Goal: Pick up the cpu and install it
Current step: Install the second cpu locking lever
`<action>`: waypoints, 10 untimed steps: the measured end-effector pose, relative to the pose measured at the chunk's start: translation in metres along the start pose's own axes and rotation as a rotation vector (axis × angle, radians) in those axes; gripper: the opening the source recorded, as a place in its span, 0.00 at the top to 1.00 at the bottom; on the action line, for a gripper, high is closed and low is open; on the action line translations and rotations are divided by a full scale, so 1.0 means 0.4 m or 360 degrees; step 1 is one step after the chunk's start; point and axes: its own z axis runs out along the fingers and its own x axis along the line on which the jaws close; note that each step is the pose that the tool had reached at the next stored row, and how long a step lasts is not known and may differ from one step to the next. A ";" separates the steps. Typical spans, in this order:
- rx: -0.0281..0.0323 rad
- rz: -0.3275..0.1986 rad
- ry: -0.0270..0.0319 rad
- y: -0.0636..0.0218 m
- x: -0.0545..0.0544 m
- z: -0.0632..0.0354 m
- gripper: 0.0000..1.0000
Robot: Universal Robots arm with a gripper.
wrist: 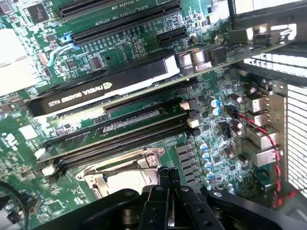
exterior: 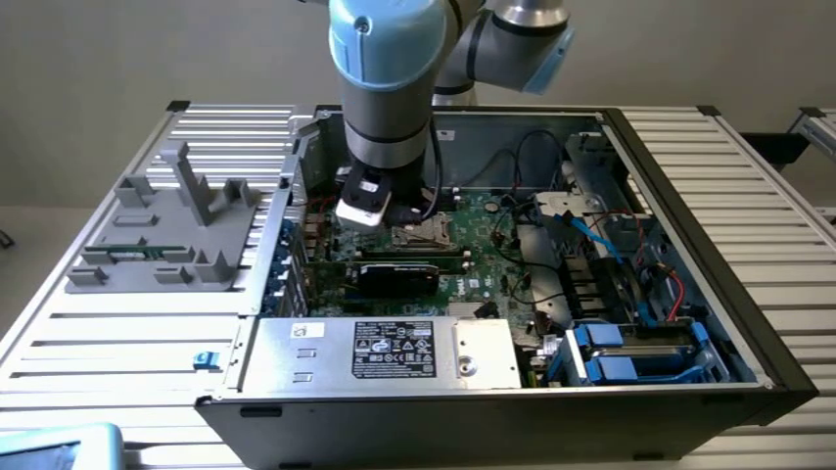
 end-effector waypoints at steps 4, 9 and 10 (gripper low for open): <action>0.00080 0.0000 -0.00031 0.004 0.005 -0.006 0.89; 0.00651 -0.0001 -0.00232 0.018 0.010 -0.011 0.89; 0.00822 -0.0001 -0.00288 0.020 0.010 -0.012 0.89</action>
